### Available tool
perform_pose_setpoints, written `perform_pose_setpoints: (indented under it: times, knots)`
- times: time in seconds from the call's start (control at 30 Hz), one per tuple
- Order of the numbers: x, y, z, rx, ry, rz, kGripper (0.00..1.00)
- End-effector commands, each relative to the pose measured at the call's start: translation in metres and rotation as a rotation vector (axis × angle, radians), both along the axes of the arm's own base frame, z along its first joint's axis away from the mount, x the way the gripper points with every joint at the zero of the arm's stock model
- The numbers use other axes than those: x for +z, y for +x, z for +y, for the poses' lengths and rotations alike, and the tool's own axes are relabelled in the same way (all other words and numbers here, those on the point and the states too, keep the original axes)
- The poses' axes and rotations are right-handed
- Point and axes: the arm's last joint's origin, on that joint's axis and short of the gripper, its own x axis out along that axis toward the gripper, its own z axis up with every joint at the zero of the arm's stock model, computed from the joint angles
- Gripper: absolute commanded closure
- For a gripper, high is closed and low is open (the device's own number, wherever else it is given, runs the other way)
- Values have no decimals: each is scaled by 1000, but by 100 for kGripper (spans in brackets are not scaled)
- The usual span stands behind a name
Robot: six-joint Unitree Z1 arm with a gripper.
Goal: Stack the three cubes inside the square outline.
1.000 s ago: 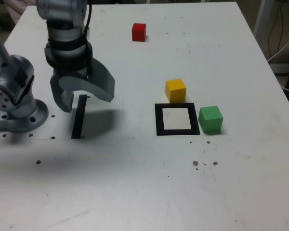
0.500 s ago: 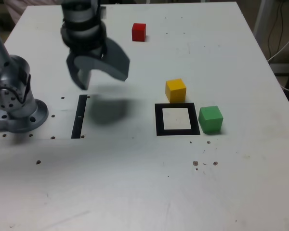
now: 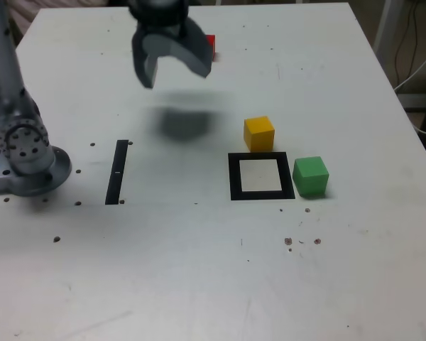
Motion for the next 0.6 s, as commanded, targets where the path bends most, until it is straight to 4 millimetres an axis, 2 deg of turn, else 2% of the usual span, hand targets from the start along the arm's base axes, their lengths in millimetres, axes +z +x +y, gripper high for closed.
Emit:
perform_pose_setpoints:
  times: [0.0, 0.2, 0.33, 0.57]
  knots:
    - [10, 6, 17, 11, 17, -24, 4]
    - [10, 21, 62, 41, 10, -13, 4]
    - [7, 30, 83, 62, 9, -12, 4]
    - [-2, 30, 121, 119, 2, 1, 4]
